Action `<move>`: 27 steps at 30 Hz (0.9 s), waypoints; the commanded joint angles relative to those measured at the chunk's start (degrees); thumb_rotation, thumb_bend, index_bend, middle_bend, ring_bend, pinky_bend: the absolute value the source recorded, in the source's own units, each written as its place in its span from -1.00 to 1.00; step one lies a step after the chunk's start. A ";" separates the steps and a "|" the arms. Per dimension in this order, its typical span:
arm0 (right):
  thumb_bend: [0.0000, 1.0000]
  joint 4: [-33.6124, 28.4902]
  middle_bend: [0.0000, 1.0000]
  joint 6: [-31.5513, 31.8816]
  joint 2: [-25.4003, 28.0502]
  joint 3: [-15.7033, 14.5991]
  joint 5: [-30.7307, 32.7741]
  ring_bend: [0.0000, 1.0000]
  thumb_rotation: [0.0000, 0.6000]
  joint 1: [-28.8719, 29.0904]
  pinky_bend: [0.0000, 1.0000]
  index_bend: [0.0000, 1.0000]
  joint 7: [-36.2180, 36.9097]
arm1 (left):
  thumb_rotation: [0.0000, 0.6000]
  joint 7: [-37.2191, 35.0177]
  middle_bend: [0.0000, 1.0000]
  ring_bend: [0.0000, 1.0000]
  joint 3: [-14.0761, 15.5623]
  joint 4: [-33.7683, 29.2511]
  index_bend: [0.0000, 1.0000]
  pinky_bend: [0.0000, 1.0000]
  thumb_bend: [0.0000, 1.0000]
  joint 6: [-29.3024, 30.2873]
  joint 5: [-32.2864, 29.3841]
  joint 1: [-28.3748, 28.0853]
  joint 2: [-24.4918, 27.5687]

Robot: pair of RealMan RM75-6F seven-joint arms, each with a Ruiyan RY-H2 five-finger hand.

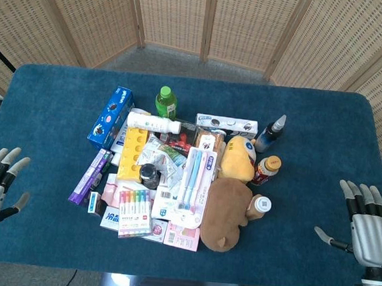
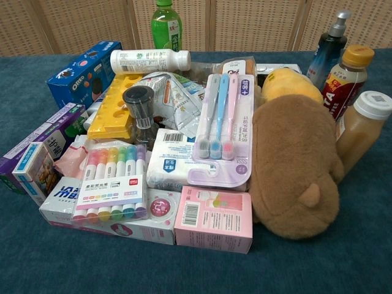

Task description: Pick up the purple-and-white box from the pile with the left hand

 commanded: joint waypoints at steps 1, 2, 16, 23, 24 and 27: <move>-0.99 -0.43 -1.00 -0.10 -0.12 0.20 0.09 -1.00 0.21 0.15 -1.00 -1.00 -0.55 | 1.00 -0.53 -0.80 -1.00 0.01 0.55 -0.67 -1.00 -0.28 -0.59 -0.32 -0.20 -0.21; -0.99 -0.58 -1.00 -0.13 -0.16 0.25 0.10 -1.00 0.21 0.20 -1.00 -1.00 -0.70 | 1.00 -0.72 -0.80 -1.00 0.08 0.73 -0.67 -1.00 -0.27 -0.85 -0.40 -0.27 -0.22; -0.99 -2.29 -1.00 0.22 -0.10 0.28 -0.39 -1.00 0.20 0.01 -1.00 -1.00 -2.13 | 1.00 -5.23 -0.58 -0.92 3.71 -0.94 -0.68 -1.00 -0.28 -7.91 0.09 -1.88 3.62; -0.99 -3.70 -1.00 0.42 0.49 0.87 -0.67 -1.00 0.21 0.32 -1.00 -1.00 -2.97 | 1.00 -2.55 -0.20 -0.83 5.89 -3.82 -0.68 -1.00 -0.27 -14.12 -0.32 -3.54 4.89; -0.99 -3.85 -1.00 0.37 0.56 0.95 -0.73 -1.00 0.22 0.41 -1.00 -1.00 -3.05 | 1.00 -2.19 -0.19 -0.83 6.12 -4.07 -0.68 -1.00 -0.27 -14.98 -0.30 -3.85 4.68; -0.99 -3.98 -1.00 0.42 0.65 1.04 -0.91 -1.00 0.22 0.47 -1.00 -1.00 -2.96 | 1.00 -1.56 -0.19 -0.82 6.58 -4.07 -0.68 -1.00 -0.27 -17.04 -0.15 -4.71 3.77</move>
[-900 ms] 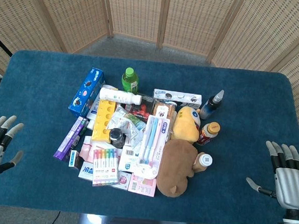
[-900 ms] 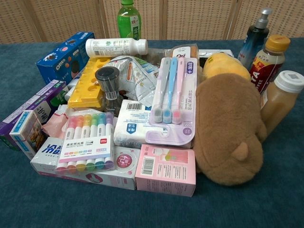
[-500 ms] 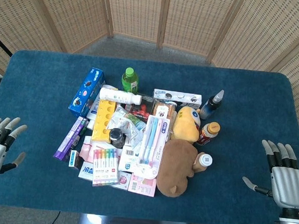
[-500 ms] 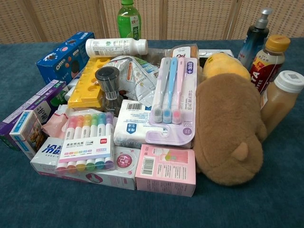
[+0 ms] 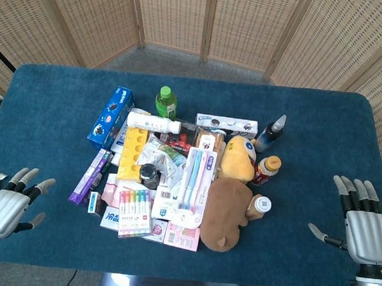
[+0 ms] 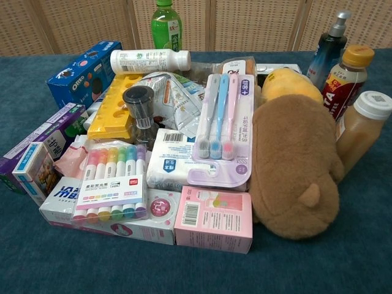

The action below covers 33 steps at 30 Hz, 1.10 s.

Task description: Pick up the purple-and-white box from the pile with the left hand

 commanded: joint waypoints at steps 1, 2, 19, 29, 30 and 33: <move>-0.99 -0.05 -1.00 0.09 0.07 0.03 -0.10 -1.00 0.22 -0.03 -1.00 -1.00 0.26 | 1.00 0.83 -0.19 -0.82 0.81 -0.18 -0.69 -1.00 -0.27 -2.71 0.02 -1.27 -1.21; -0.99 -0.03 -1.00 0.12 0.15 0.00 -0.12 -1.00 0.21 -0.09 -1.00 -1.00 0.42 | 1.00 0.87 -0.18 -0.82 0.98 -0.09 -0.69 -1.00 -0.27 -3.55 0.05 -1.63 -1.63; -0.99 0.11 -1.00 1.56 2.00 -0.91 -0.47 -1.00 0.21 -2.06 -1.00 -1.00 3.40 | 1.00 0.13 -0.23 -1.00 2.19 2.01 -0.68 -1.00 -0.28 -9.53 2.48 -6.13 -7.25; -0.99 -0.92 -1.00 0.83 3.07 -1.38 -0.68 -1.00 0.21 -2.34 -1.00 -1.00 5.37 | 1.00 3.49 -0.24 -1.00 0.63 6.73 -0.66 -1.00 -0.28 -9.45 -0.77 -6.26 -10.11; -0.99 -0.98 -1.00 0.81 3.11 -1.39 -0.68 -1.00 0.22 -2.35 -1.00 -1.00 5.37 | 1.00 3.65 -0.24 -1.00 0.54 7.05 -0.66 -1.00 -0.27 -9.49 -1.19 -6.22 -10.22; -0.99 -1.23 -1.00 0.82 3.11 -1.41 -0.73 -1.00 0.22 -2.39 -1.00 -1.00 4.88 | 1.00 3.23 -0.25 -1.00 0.24 7.65 -0.66 -1.00 -0.27 -9.16 -2.47 -5.96 -9.94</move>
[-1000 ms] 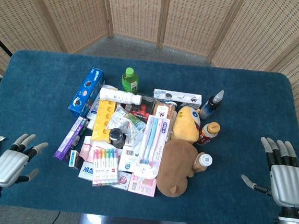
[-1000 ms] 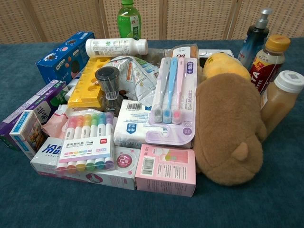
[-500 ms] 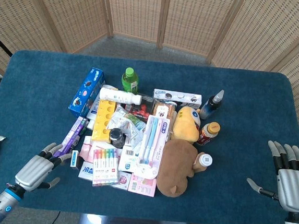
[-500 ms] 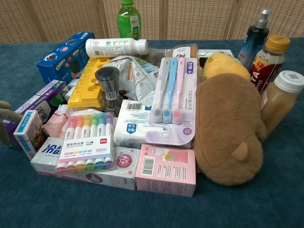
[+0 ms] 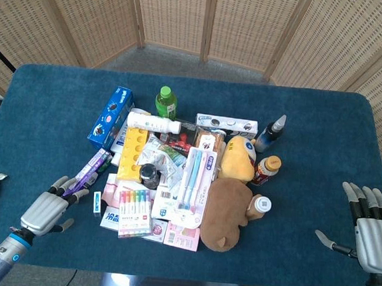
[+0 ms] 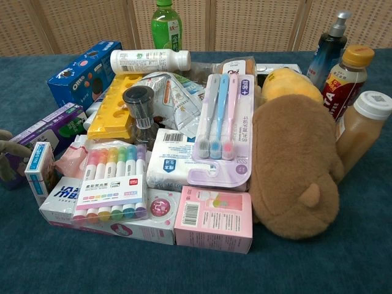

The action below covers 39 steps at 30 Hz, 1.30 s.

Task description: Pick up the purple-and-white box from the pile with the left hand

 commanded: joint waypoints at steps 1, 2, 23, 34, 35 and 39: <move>-0.99 -0.34 -1.00 -0.03 0.02 -0.05 -0.09 -1.00 0.23 -0.04 -1.00 -1.00 -0.21 | 1.00 -0.41 -0.26 -1.00 -0.38 0.50 -0.66 -1.00 -0.28 0.54 -1.15 0.38 0.42; -0.99 -0.50 -1.00 -0.09 0.06 -0.07 -0.15 -1.00 0.22 -0.02 -1.00 -1.00 -0.16 | 1.00 -0.63 -0.26 -1.00 -0.51 0.63 -0.66 -1.00 -0.27 0.78 -1.58 0.54 0.70; -0.99 -2.54 -1.00 -0.32 0.60 -0.33 -1.21 -1.00 0.21 -0.06 -1.00 -1.00 -0.45 | 1.00 -10.78 -0.32 -1.00 -3.53 2.07 -0.66 -1.00 -0.27 9.51 -4.94 4.31 5.89; -0.99 -1.53 -1.00 -1.04 0.15 -0.57 -1.58 -1.00 0.22 0.15 -1.00 -1.00 1.04 | 1.00 -3.15 -1.00 -1.00 -3.71 -0.91 -1.00 -1.00 -0.28 11.96 -6.14 6.21 5.50; -0.99 -1.51 -1.00 -0.95 0.17 -0.56 -1.62 -1.00 0.22 0.11 -1.00 -1.00 1.15 | 1.00 -2.75 -1.00 -1.00 -3.89 -0.96 -1.00 -1.00 -0.28 11.83 -6.43 6.15 5.33; -0.99 -1.52 -1.00 -0.48 0.38 -0.59 -1.80 -1.00 0.21 -0.17 -1.00 -1.00 1.56 | 1.00 -0.87 -1.00 -1.00 -4.66 -1.18 -1.00 -1.00 -0.28 10.44 -7.91 5.46 4.41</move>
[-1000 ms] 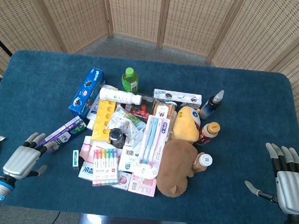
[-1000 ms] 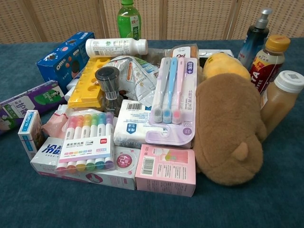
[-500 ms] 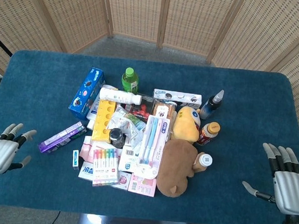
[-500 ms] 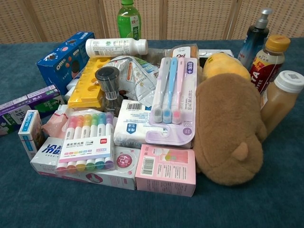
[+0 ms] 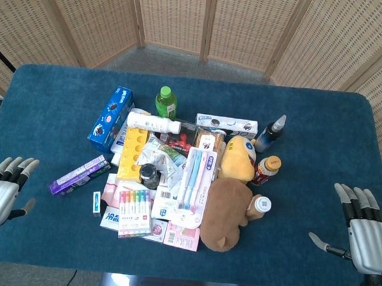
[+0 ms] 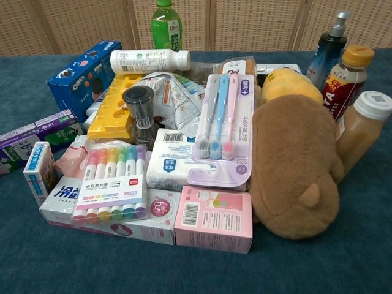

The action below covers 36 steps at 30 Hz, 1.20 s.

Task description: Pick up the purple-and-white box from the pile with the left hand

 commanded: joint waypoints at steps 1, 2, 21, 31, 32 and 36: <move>-0.99 -0.05 -1.00 0.15 0.11 -0.09 -0.12 -1.00 0.21 -0.16 -1.00 -1.00 0.23 | 1.00 1.26 -1.00 -1.00 -0.80 -0.15 -1.00 -1.00 -0.28 -1.32 -1.21 -0.77 -0.95; -0.99 -0.10 -1.00 0.14 0.16 -0.16 -0.15 -1.00 0.22 -0.21 -1.00 -1.00 0.33 | 1.00 1.59 -1.00 -1.00 -1.04 -0.09 -1.00 -1.00 -0.28 -1.84 -1.59 -1.09 -1.25; -0.99 -1.02 -1.00 0.66 1.25 -1.08 -1.01 -1.00 0.20 -1.31 -1.00 -1.00 3.49 | 1.00 4.98 -1.00 -1.00 -5.08 2.81 -1.00 -1.00 -0.27 -15.97 -9.75 -10.37 -9.82; -0.98 -1.44 -1.00 2.82 1.97 -1.25 -1.88 -1.00 0.21 -2.68 -1.00 -1.00 5.68 | 1.00 9.45 -0.14 0.07 -6.42 7.84 -0.08 0.07 -0.03 -16.09 -12.01 -13.10 -17.37; -0.98 -1.36 -1.00 2.90 2.05 -1.29 -1.78 -1.00 0.22 -2.80 -1.00 -1.00 5.72 | 1.00 9.77 -0.01 0.19 -6.74 8.41 0.04 0.19 0.01 -15.20 -12.08 -13.02 -17.91; -0.99 -1.33 -1.00 2.89 2.25 -1.35 -1.35 -1.00 0.21 -3.07 -1.00 -1.00 6.15 | 1.00 8.27 0.30 0.52 -7.63 9.14 0.47 0.53 0.11 -12.32 -11.40 -12.65 -18.75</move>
